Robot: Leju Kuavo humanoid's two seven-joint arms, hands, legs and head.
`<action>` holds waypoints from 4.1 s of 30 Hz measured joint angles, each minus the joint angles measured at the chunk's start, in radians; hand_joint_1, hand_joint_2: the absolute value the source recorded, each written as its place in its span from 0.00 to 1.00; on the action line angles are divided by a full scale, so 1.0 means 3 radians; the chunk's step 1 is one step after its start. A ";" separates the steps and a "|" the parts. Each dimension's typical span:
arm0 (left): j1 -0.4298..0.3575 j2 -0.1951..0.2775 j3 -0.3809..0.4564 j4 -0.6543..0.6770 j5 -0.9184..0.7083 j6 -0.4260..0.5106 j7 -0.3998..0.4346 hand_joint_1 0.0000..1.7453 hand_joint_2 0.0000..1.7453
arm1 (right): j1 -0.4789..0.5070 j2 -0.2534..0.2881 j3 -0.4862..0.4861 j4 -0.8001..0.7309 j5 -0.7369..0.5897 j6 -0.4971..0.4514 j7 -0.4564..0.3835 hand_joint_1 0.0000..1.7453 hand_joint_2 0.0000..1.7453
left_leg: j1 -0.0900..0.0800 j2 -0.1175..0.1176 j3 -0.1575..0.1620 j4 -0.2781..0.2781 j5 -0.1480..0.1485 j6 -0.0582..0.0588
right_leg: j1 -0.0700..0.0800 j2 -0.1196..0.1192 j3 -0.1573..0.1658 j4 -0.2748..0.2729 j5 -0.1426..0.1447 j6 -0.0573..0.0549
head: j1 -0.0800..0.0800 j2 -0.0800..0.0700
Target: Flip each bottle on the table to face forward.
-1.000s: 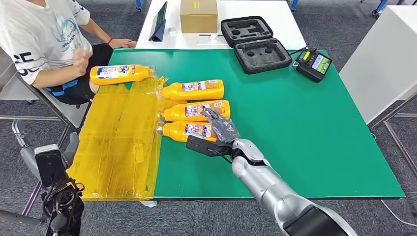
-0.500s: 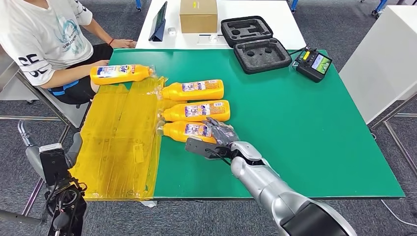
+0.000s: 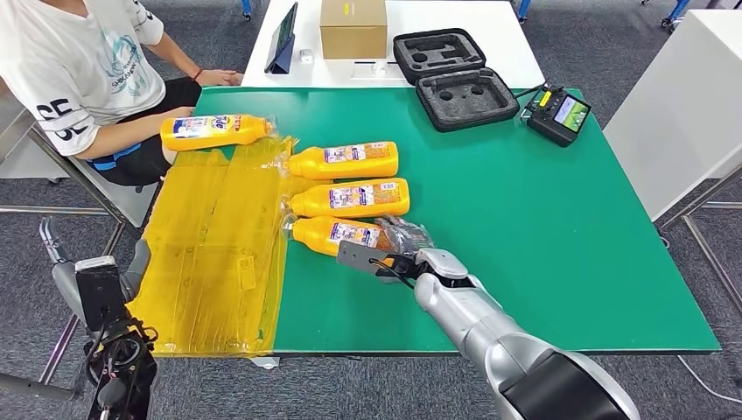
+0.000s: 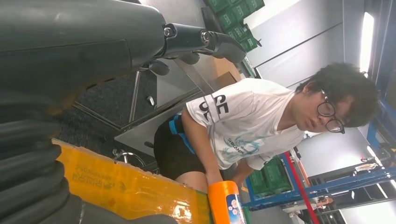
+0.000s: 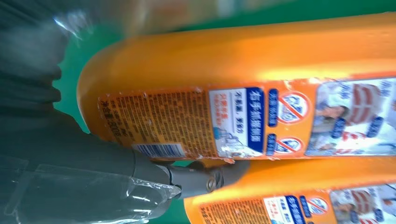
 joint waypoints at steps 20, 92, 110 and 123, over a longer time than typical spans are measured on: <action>-0.0035 -0.0001 0.0001 0.0050 0.0034 0.0001 0.0000 0.00 1.00 | -0.0004 -0.0007 0.0003 0.0025 -0.0036 0.0060 -0.0135 1.00 1.00 | 0.0000 0.0000 0.0000 0.0000 0.0000 0.0000 | 0.0000 0.0001 0.0000 0.0000 0.0000 0.0000 | 0.0000 0.0000; 0.0650 0.0180 -0.1569 -0.1089 0.1672 -0.2996 0.0905 0.00 1.00 | 0.1016 0.0331 0.0076 -0.0807 -0.2150 0.0046 -0.2212 1.00 1.00 | 0.0000 -0.0008 -0.0009 -0.0001 -0.0001 0.0000 | 0.0000 -0.0003 -0.0009 0.0000 -0.0001 0.0000 | 0.0000 0.0000; 0.0584 0.0203 -0.1559 -0.0924 0.1961 -0.2740 0.0909 0.00 1.00 | 0.1086 0.0380 0.0422 -0.1016 -0.1902 0.0067 -0.2194 1.00 1.00 | 0.0000 -0.0008 -0.0009 -0.0001 -0.0001 0.0000 | 0.0000 -0.0003 -0.0009 0.0000 -0.0001 0.0000 | 0.0000 0.0000; 0.0580 0.0223 -0.1490 -0.0971 0.2352 -0.2932 0.0876 0.00 1.00 | 0.0995 0.0379 0.0505 -0.1016 -0.1707 0.0075 -0.2100 1.00 1.00 | 0.0000 -0.0008 -0.0009 -0.0001 -0.0001 0.0000 | 0.0000 -0.0003 -0.0009 0.0000 -0.0001 -0.0001 | 0.0000 0.0000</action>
